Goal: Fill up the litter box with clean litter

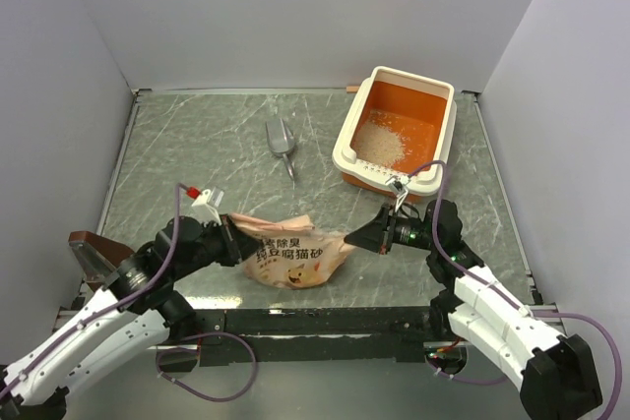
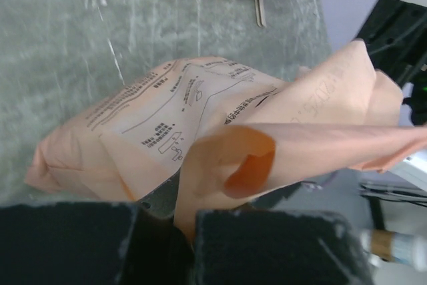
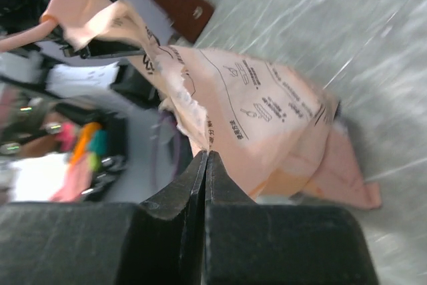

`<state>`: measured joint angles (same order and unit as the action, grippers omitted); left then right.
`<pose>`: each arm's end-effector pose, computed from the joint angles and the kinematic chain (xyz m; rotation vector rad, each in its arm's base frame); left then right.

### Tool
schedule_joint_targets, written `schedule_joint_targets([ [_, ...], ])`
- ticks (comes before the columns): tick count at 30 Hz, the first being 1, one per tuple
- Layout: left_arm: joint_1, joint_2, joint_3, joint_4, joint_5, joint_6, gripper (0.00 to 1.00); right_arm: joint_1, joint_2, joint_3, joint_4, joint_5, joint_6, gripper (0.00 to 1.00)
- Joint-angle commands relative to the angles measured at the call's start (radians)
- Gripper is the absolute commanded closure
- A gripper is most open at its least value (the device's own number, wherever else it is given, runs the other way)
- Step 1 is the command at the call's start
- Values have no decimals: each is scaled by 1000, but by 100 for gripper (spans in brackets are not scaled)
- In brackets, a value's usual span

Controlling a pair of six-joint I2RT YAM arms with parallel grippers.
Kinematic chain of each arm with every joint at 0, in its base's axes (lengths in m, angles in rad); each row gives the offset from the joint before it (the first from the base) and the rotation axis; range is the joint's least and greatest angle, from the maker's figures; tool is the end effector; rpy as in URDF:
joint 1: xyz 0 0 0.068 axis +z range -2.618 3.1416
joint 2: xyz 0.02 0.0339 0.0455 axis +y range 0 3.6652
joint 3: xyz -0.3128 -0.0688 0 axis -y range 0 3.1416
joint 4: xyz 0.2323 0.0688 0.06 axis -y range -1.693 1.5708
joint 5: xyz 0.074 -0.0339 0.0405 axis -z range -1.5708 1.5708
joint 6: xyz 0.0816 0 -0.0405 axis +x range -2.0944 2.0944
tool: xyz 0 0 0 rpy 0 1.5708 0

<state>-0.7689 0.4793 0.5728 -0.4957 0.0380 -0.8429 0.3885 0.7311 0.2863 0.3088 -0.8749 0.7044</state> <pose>0.0778 -0.0796 0.2783 -0.0523 2.1387 -1.0488 0.1131 0.1139 0.2594 -0.4358 1.8659 1.5132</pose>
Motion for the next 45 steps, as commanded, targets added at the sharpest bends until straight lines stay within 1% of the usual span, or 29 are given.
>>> schedule_joint_targets([
  [1,5,-91,53,-84,57,-192,99,-22,14,-29,-65,-156,155,100],
  [3,5,-128,55,-133,69,-235,99,-33,21,-38,-97,-194,153,100],
  [6,5,-177,44,-175,95,-300,99,-45,59,-61,-83,-255,197,100],
  [9,5,-202,6,-251,129,-396,99,-46,68,-90,-86,-257,233,100],
  [12,6,-214,-40,-323,161,-456,99,-45,71,-81,-193,-250,182,100],
  [13,5,-229,-48,-339,166,-466,99,-46,68,-76,-271,-236,143,100],
  [14,5,-237,-51,-374,171,-485,99,-46,67,-61,-304,-233,124,100],
  [17,5,-263,-53,-434,195,-524,98,-45,62,-67,-338,-236,125,100],
  [18,6,-269,-57,-441,233,-530,98,-46,67,-67,-358,-234,119,100],
  [19,6,-283,-68,-449,250,-539,99,-48,79,-58,-382,-222,84,100],
  [20,6,-291,-73,-457,266,-559,99,-46,86,-49,-446,-211,61,100],
  [23,5,-318,-79,-500,315,-594,99,-45,117,-6,-528,-164,-12,100],
  [24,5,-321,-82,-509,327,-602,99,-45,126,-1,-522,-164,-16,100],
  [25,5,-327,-90,-504,368,-608,99,-45,143,-1,-510,-165,-3,100],
  [29,5,-318,-99,-531,421,-608,99,-45,182,-7,-459,-173,18,100],
  [33,5,-326,-134,-563,493,-613,99,-45,180,-4,-504,-144,-13,100],
  [37,5,-352,-184,-598,569,-616,99,-39,174,33,-628,-72,-115,100],
  [40,5,-367,-215,-598,612,-617,99,-36,177,34,-628,-38,-131,100],
  [41,6,-370,-221,-575,623,-627,99,-36,182,39,-635,-27,-138,100],
  [42,6,-369,-231,-570,635,-627,99,-36,188,62,-642,-19,-164,99],
  [43,5,-366,-232,-569,638,-622,99,-34,186,79,-660,14,-177,85],
  [44,5,-358,-232,-567,642,-614,99,-33,183,97,-669,34,-187,75],
  [45,5,-346,-232,-569,642,-607,99,-34,169,144,-683,62,-213,68],
])
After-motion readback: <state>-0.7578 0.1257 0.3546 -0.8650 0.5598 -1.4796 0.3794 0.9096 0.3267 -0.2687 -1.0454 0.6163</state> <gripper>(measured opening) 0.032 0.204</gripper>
